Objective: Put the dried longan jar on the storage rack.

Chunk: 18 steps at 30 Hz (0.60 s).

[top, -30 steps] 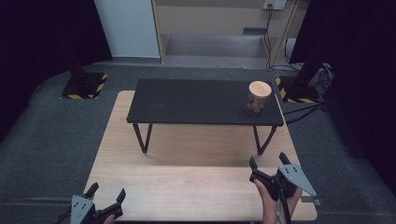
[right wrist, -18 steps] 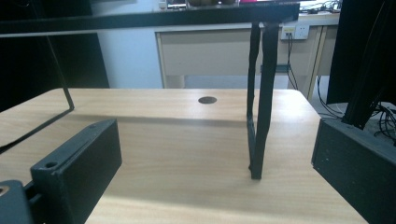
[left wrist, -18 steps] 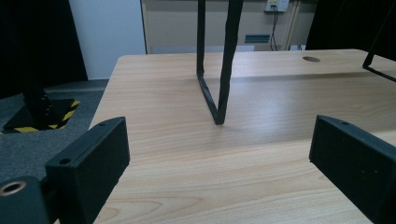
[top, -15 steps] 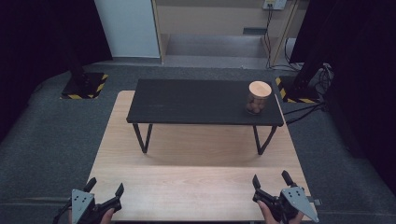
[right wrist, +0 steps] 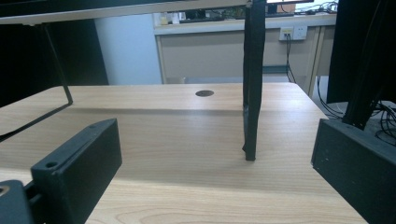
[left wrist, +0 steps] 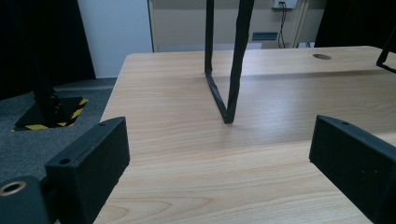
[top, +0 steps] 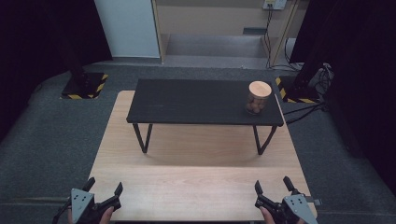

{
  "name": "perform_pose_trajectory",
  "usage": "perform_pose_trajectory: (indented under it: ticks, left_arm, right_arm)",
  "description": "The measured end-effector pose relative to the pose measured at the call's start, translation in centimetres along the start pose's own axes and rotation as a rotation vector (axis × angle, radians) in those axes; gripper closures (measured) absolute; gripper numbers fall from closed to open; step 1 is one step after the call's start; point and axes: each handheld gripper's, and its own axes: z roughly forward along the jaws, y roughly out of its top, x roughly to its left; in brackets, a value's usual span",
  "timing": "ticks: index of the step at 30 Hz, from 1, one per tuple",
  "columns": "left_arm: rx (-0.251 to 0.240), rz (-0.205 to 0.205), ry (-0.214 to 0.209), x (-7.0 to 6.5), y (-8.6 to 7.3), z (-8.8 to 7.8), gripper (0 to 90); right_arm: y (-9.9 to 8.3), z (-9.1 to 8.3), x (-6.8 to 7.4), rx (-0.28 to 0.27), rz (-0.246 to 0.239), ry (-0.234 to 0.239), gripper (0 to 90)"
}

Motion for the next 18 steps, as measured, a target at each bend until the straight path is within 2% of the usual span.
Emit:
perform_pose_trajectory:
  ticks: [6,18]
  left_arm:
    - [0.008,0.001,0.003,-0.1,0.0,0.4,3.7]
    - [0.014,0.002,0.004,-0.2,0.0,0.9,3.7]
  right_arm:
    - [-1.0,-0.1,-0.4,-0.025,0.009,0.007,2.1]
    - [-1.6,-0.1,-0.8,-0.007,0.014,-0.008,2.2]
